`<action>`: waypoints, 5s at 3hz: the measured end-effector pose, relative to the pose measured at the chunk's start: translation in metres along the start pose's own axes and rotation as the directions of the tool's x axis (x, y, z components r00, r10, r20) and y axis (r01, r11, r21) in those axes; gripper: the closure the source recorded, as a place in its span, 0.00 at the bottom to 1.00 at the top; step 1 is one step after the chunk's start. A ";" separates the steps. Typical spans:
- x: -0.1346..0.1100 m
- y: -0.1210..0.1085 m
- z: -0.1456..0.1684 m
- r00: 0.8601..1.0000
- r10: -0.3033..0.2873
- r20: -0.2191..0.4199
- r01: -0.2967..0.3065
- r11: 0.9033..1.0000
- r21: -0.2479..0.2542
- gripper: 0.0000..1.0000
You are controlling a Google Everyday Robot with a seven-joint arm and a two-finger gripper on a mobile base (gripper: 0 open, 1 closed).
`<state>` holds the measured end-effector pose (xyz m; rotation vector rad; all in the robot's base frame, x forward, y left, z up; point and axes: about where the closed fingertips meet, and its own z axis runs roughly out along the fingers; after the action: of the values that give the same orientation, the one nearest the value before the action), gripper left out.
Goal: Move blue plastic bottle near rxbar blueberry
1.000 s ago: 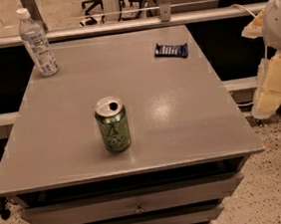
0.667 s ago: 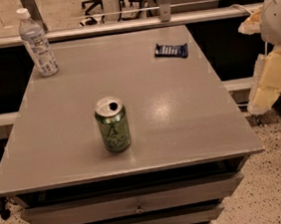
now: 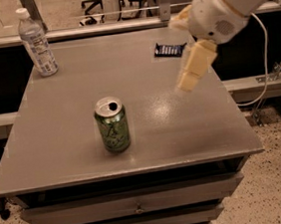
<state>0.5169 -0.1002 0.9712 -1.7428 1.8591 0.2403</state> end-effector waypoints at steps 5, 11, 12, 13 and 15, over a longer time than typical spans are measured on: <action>-0.165 -0.104 0.140 0.878 -0.049 0.476 0.020 0.998 0.066 0.00; -0.299 -0.185 0.305 0.737 0.248 0.628 -0.289 0.957 -0.039 0.18; -0.309 -0.187 0.309 0.714 0.276 0.643 -0.298 0.951 -0.077 0.41; -0.313 -0.189 0.301 0.693 0.288 0.661 -0.305 0.948 -0.094 0.64; -0.256 -0.192 0.227 0.682 0.231 0.694 -0.318 0.948 -0.002 1.00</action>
Offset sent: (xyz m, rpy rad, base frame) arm 0.0165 0.0698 -0.0028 0.1471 -0.0089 0.0980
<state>0.7614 0.2069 0.9660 -1.0500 1.5038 0.7712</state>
